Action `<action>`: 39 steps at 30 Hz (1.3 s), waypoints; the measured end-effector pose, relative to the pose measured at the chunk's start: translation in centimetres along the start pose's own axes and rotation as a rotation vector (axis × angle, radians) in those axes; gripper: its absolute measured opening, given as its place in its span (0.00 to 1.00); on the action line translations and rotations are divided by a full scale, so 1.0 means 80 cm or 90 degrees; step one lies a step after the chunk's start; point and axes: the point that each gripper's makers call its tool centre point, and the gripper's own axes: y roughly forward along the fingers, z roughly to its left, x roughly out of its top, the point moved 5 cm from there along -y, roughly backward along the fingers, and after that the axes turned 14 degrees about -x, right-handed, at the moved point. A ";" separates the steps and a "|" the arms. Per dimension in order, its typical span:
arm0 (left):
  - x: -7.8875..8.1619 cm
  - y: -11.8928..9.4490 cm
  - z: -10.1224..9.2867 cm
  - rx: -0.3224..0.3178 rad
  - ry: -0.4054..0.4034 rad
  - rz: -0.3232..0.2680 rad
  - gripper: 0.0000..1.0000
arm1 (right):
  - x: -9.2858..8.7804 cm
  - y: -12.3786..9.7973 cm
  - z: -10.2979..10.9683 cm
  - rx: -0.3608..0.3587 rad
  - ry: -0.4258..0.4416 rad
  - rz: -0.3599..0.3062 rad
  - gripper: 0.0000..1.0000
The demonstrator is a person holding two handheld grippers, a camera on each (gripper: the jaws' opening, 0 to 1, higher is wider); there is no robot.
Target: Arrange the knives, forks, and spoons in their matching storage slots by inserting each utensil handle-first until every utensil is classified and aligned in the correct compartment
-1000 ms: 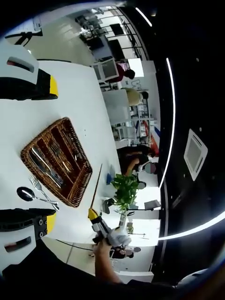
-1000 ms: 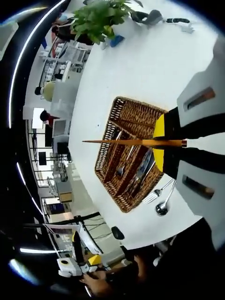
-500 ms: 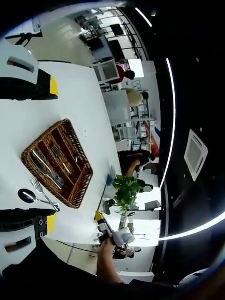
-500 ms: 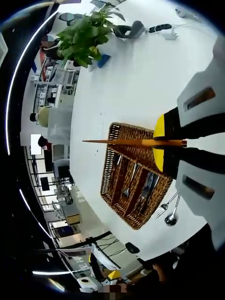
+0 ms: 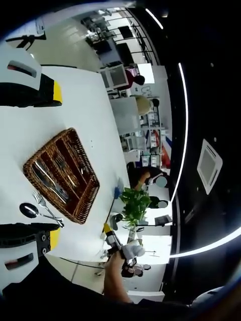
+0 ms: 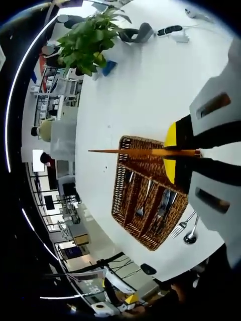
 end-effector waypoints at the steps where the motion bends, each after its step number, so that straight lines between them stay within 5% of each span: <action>1: 0.000 0.000 0.000 0.000 -0.001 -0.001 1.00 | 0.002 0.002 0.001 0.000 0.001 0.000 0.02; 13: -0.006 -0.010 0.014 0.018 -0.010 -0.005 1.00 | 0.016 0.018 0.004 -0.007 0.006 0.002 0.02; 39: -0.008 -0.020 0.049 0.000 -0.014 0.007 1.00 | -0.022 0.046 0.035 -0.034 0.012 0.067 0.02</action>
